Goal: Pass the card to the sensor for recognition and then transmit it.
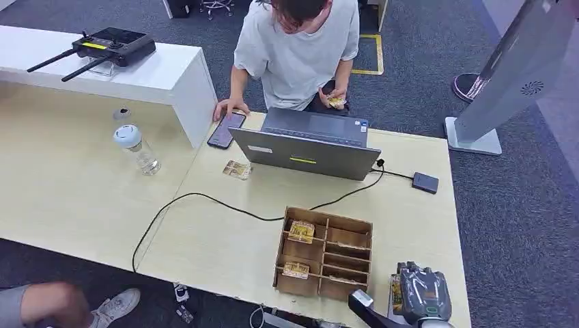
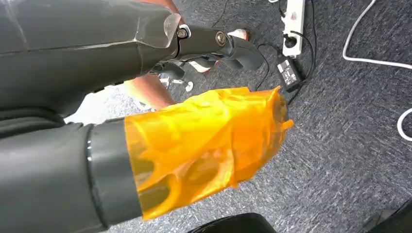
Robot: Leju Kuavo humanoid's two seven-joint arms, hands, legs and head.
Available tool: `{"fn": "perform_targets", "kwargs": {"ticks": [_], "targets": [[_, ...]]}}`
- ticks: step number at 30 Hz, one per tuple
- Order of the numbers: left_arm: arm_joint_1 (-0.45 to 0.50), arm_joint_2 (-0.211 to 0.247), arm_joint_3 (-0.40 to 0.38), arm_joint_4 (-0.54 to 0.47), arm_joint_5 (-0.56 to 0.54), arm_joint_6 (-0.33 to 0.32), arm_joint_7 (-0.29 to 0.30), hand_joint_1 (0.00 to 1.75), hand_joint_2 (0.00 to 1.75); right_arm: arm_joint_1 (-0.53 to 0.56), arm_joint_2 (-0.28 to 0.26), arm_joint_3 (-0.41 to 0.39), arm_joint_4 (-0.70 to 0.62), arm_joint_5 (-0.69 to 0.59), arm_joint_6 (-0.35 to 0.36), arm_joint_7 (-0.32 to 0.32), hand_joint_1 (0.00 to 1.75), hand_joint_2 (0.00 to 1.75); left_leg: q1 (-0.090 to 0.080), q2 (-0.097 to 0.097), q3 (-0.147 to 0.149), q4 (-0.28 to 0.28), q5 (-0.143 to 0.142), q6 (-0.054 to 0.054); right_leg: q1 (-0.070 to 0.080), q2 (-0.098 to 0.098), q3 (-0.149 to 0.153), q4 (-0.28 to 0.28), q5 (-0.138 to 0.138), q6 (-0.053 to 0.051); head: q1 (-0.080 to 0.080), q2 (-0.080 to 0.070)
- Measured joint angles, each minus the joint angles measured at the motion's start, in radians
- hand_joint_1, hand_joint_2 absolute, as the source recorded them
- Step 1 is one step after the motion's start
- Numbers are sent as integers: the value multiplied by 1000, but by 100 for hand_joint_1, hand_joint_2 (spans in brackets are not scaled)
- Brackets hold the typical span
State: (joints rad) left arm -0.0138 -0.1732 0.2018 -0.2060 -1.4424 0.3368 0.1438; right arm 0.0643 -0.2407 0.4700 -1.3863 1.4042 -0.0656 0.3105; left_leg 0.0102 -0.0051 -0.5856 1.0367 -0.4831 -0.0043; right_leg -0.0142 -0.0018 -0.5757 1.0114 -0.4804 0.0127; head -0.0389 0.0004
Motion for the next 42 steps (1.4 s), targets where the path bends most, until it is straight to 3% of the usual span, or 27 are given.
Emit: {"fn": "perform_targets", "kwargs": {"ticks": [14, 25, 42], "targets": [[0, -1, 0, 0, 2, -1, 0, 0, 0, 1, 2, -26, -53, 18, -21, -17, 175, 175, 0, 0, 0, 0, 0, 0, 0, 0, 0, 0, 0, 0, 0, 0], [0, -1, 0, 0, 3, -1, -3, 0, 0, -12, 2, -79, -226, 33, -42, -79, 175, 175, 0, 0, 0, 0, 0, 0, 0, 0, 0, 0, 0, 0, 0, 0], [-1, -1, 0, 0, -19, -5, -21, 0, 0, -187, 33, -72, -338, -28, -133, -172, 175, 175, 0, 0, 0, 0, 1, 0, 0, 0, 0, 0, 1, 0, 0, 0]]}}
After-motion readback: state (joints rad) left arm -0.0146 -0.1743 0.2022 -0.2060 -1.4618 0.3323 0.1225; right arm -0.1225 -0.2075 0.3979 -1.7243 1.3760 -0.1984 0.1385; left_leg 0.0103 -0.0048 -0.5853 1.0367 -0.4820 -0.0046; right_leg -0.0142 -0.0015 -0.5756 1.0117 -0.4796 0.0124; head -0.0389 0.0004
